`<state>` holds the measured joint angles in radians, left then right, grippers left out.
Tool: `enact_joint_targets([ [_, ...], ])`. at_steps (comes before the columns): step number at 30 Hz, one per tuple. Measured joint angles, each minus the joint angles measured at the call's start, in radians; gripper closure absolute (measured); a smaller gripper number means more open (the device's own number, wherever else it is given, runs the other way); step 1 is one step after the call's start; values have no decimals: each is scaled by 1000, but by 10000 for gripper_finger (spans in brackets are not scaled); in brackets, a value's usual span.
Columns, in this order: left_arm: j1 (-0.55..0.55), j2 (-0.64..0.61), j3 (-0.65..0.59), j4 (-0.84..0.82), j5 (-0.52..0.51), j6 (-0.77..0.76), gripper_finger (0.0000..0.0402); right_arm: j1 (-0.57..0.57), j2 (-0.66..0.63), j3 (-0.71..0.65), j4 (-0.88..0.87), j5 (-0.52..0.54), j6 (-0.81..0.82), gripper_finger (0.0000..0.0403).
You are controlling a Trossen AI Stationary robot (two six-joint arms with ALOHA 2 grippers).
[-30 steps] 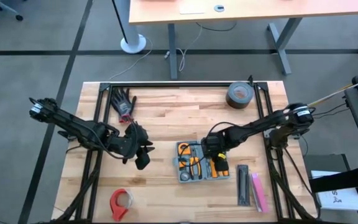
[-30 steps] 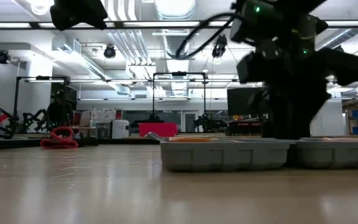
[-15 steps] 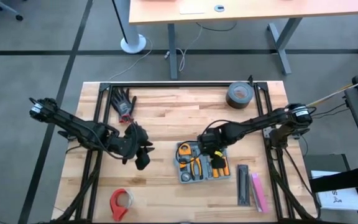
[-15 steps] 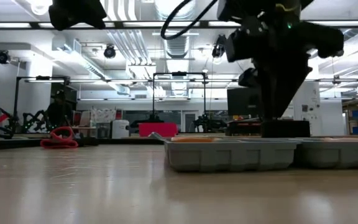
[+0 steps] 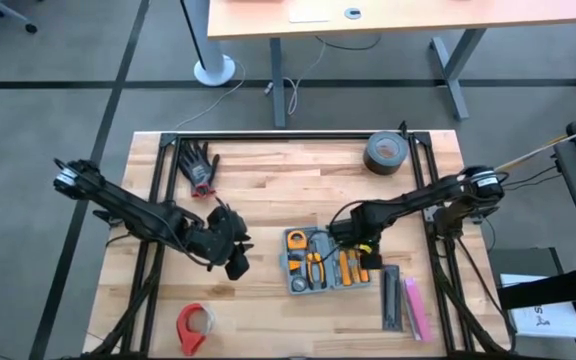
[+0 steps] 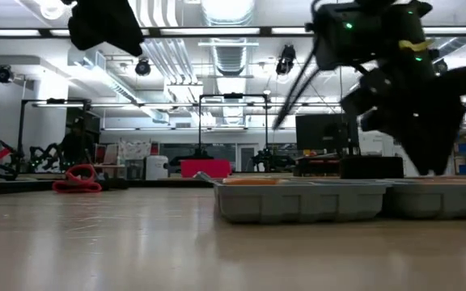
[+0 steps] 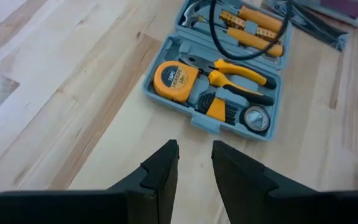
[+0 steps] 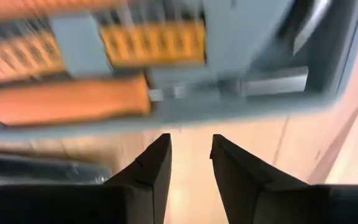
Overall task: Prefit tool cases
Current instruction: Close the gray tool box
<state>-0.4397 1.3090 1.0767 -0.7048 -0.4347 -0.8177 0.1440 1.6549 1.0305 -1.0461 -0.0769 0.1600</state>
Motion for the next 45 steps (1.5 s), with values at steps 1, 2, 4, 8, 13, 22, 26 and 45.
enact_joint_targets([
  [1, 0, 12, 0, 11, 0, 4, 296, 4, -10, -18, -7, -3, 16, 307],
  [2, 0, 22, 0, 23, 0, 6, 296, 7, -22, -35, -6, -12, 35, 309],
  [4, 0, 40, 0, 36, 0, 13, 296, 17, -41, -61, 3, -48, 63, 312],
  [8, 0, 67, 0, 61, 1, 13, 296, 54, -61, -95, 60, -94, 127, 312],
  [13, -6, 78, 0, 94, -1, 11, 296, 114, -47, -104, 117, -112, 161, 303],
  [22, -39, 70, 0, 127, -27, 5, 296, 178, -20, -104, 260, -142, 243, 301],
  [26, -44, 70, -2, 129, -27, -5, 296, 182, -7, -104, 332, -147, 262, 310],
  [45, -57, 70, -6, 120, -27, -3, 296, 34, 6, -104, 323, 28, 27, 340],
])
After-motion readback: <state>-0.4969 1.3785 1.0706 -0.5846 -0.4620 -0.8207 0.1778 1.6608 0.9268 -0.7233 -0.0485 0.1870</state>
